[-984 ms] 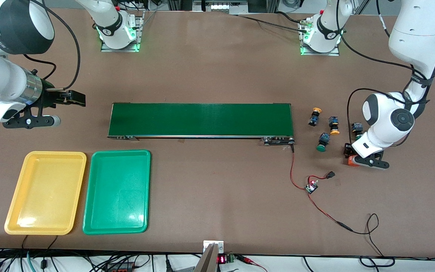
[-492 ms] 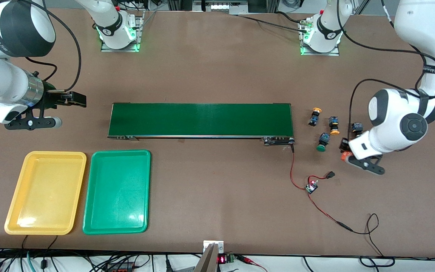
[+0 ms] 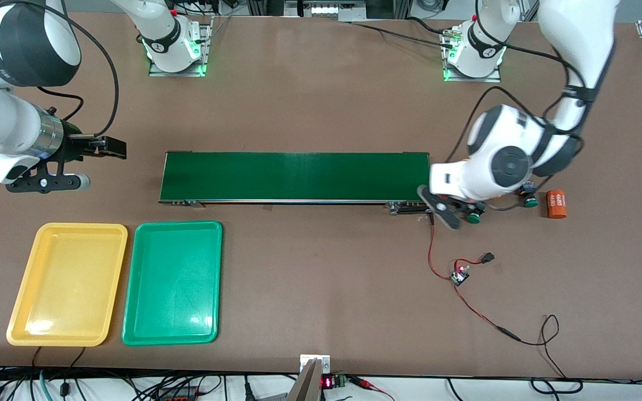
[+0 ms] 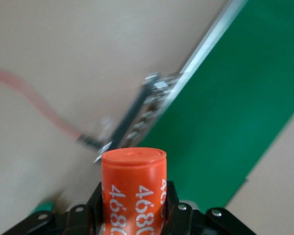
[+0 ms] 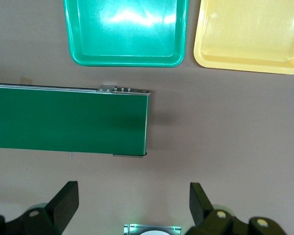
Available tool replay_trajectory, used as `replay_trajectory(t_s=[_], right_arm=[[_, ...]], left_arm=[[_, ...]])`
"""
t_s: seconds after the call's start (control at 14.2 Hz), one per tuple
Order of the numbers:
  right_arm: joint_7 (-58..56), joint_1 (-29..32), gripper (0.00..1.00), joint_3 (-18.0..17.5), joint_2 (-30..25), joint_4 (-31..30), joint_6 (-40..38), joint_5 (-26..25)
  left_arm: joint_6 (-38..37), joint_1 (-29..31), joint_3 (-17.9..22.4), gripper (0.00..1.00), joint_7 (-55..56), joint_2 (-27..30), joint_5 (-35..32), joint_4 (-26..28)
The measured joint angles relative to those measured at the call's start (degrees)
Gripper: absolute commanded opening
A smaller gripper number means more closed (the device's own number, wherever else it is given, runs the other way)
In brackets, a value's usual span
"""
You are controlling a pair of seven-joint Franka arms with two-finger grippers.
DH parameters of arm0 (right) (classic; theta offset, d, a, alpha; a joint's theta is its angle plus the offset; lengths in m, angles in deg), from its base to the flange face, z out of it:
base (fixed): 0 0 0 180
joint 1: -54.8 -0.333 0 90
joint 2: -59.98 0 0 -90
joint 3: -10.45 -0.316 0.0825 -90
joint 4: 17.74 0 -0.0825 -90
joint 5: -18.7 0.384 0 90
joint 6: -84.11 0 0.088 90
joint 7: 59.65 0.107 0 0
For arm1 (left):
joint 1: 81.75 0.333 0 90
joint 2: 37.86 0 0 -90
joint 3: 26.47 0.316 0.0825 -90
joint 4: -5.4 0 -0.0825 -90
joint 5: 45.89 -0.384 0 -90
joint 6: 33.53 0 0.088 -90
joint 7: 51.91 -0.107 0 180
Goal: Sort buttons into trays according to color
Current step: 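Reach the left gripper to the orange cylinder and grasp it, then place the orange cylinder on the green conveyor belt with the left gripper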
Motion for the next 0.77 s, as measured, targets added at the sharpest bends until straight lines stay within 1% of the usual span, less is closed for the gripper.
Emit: replay_trajectory(t_s=[0.28,0.35,0.49,0.56,0.63,0.7,0.77], right_arm=[[0.0,0.02,1.0,0.21,0.0,0.0,0.0,0.0],[0.0,0.04,1.0,0.25,0.0,0.0,0.0,0.0],[0.0,0.05,1.0,0.32,0.0,0.0,0.0,0.0],[0.0,0.05,1.0,0.33,0.0,0.0,0.0,0.0],[0.0,0.05,1.0,0.34,0.0,0.0,0.0,0.0],[0.0,0.05,1.0,0.34,0.0,0.0,0.0,0.0],[0.0,0.05,1.0,0.34,0.0,0.0,0.0,0.0]], left_arm=[[0.07,-0.34,-6.35,0.28,-11.34,-1.09,-0.02,0.35],[0.68,-1.03,-7.03,0.28,-13.42,-1.2,-0.03,0.94],[4.38,-2.24,-7.41,0.29,-17.09,-1.29,-0.04,3.48],[6.91,-2.5,-7.42,0.33,-18.69,-1.41,-0.04,4.85],[9.02,-2.76,-7.43,0.55,-19.77,-1.6,-0.04,5.98],[10.42,-3.12,-7.43,1.0,-20.17,-1.79,-0.04,6.91],[11.28,-3.46,-7.45,1.0,-20.26,-1.89,-0.05,7.64]])
